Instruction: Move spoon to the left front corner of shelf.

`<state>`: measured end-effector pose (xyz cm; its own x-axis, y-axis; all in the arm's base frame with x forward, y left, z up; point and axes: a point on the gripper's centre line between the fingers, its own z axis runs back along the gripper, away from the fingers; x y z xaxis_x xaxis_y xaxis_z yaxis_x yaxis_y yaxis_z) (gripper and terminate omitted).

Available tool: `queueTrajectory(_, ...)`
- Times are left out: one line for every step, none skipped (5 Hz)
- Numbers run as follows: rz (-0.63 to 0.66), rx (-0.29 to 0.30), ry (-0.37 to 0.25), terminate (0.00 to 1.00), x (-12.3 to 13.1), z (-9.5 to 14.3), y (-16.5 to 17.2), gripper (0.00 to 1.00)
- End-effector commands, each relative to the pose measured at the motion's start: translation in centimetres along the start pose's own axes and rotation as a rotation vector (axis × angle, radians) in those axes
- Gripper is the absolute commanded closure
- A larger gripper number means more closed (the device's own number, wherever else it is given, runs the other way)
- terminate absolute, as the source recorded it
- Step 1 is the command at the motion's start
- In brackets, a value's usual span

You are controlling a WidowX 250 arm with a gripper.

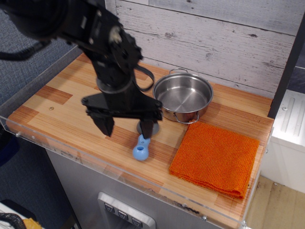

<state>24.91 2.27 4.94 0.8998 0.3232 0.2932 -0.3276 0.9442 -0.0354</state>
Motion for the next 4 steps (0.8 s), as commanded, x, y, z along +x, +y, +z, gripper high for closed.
queueTrajectory(-0.098,-0.015,0.015,0.00,-0.5,-1.7,-1.6,0.00)
queueTrajectory(-0.124,0.004,0.043,0.00,-0.6,-3.0,-1.7,0.00)
queueTrajectory(-0.095,0.030,0.005,0.00,-0.4,-3.7,-1.3,1.00)
queueTrajectory(-0.093,0.063,-0.006,0.00,0.1,-3.3,-0.9,1.00)
